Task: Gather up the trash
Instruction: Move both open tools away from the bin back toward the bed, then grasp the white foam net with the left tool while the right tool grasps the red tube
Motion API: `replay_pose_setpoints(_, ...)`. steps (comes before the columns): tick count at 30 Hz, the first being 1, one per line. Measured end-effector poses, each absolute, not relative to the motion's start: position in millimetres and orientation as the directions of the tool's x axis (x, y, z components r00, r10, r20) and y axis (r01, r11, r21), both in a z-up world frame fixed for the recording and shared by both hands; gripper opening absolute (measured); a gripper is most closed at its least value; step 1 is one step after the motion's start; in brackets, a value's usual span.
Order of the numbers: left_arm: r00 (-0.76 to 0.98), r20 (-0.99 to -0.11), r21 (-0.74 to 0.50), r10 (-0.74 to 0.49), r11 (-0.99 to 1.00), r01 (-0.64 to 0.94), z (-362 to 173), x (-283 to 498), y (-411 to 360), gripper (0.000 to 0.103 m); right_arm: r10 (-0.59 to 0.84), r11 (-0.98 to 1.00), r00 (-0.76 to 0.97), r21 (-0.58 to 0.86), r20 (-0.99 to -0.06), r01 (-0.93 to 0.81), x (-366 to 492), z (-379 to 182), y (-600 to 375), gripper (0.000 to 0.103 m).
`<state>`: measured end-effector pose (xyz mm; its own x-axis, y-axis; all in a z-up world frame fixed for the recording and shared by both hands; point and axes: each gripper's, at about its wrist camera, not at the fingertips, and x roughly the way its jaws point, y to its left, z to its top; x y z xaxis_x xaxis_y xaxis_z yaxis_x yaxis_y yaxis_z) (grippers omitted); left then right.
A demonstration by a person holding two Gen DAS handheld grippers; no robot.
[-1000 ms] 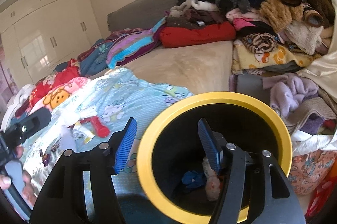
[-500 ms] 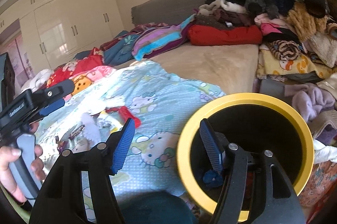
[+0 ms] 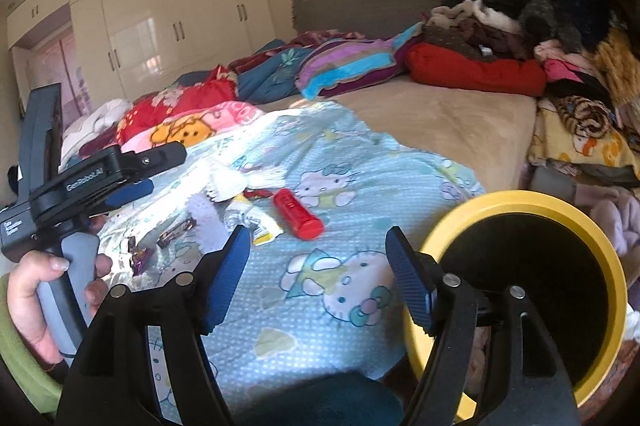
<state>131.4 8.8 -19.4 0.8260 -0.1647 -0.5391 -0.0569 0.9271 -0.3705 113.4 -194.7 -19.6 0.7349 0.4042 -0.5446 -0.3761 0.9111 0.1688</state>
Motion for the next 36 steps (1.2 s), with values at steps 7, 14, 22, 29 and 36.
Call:
replay_pose_setpoints(7, 0.791, -0.595, -0.401, -0.141, 0.905, -0.14, -40, 139, 36, 0.092, 0.395, 0.911, 0.693, 0.158, -0.602, -0.382, 143, -36, -173, 0.069)
replay_pose_setpoints(14, 0.742, -0.651, -0.423, -0.164, 0.889, -0.175, -63, 148, 48, 0.092, 0.38, 0.909, 0.666, 0.123, -0.642, -0.399, 174, -51, -150, 0.069)
replay_pose_setpoints(22, 0.701, -0.68, -0.437, -0.213, 0.886, -0.155, -80, 158, 46, 0.08, 0.372, 0.906, 0.601, 0.136, -0.707, -0.402, 210, -79, -133, 0.069)
replay_pose_setpoints(29, 0.661, -0.705, -0.484, -0.257, 0.856, -0.184, -99, 166, 52, 0.066, 0.384, 0.89, 0.564, 0.132, -0.731, -0.436, 237, -93, -115, 0.063)
replay_pose_setpoints(36, 0.637, -0.716, -0.517, -0.286, 0.83, -0.209, -113, 170, 55, 0.063, 0.343, 0.896, 0.532, 0.1, -0.774, -0.433, 260, -113, -99, 0.046)
